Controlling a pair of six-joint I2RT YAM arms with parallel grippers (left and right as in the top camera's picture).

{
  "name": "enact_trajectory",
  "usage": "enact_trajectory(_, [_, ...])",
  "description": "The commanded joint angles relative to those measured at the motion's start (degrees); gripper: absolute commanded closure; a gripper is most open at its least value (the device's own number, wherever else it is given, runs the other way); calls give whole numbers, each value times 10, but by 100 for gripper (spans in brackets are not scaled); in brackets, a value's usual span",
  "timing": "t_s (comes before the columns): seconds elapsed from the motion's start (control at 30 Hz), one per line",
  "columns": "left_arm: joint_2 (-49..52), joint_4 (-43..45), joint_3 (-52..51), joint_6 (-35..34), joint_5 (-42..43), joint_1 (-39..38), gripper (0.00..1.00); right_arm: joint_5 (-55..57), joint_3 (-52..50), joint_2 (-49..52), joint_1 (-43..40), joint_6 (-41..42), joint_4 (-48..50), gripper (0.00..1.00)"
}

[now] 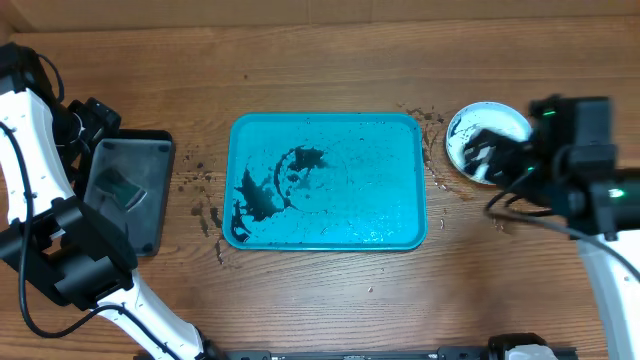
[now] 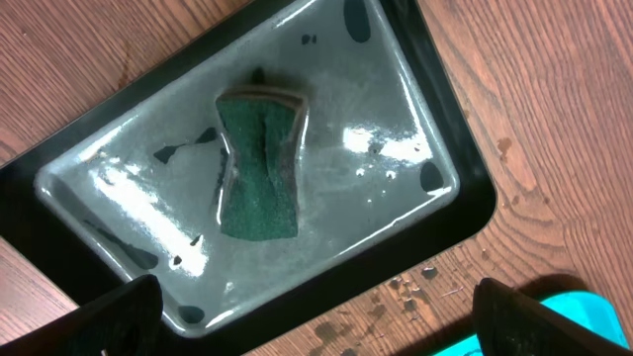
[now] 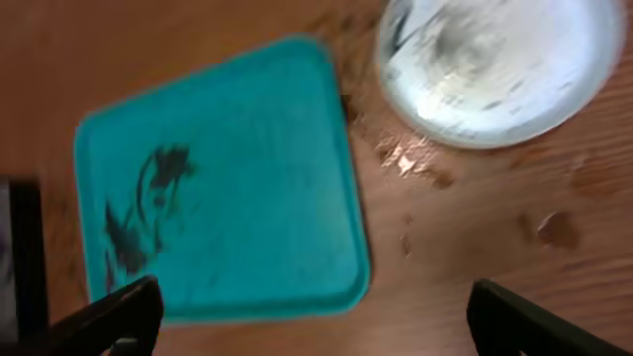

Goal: Clean dirty plates on tray and stack at the side

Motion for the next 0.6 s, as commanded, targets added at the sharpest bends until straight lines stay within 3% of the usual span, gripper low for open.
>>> enact_trajectory(0.0, [-9, 0, 7, 7, 2, -5, 0, 0, 3, 2, 43, -3, -29, 0])
enact_trajectory(0.57, [-9, 0, 7, 7, 2, -5, 0, 23, 3, 0, 53, -4, -73, 0])
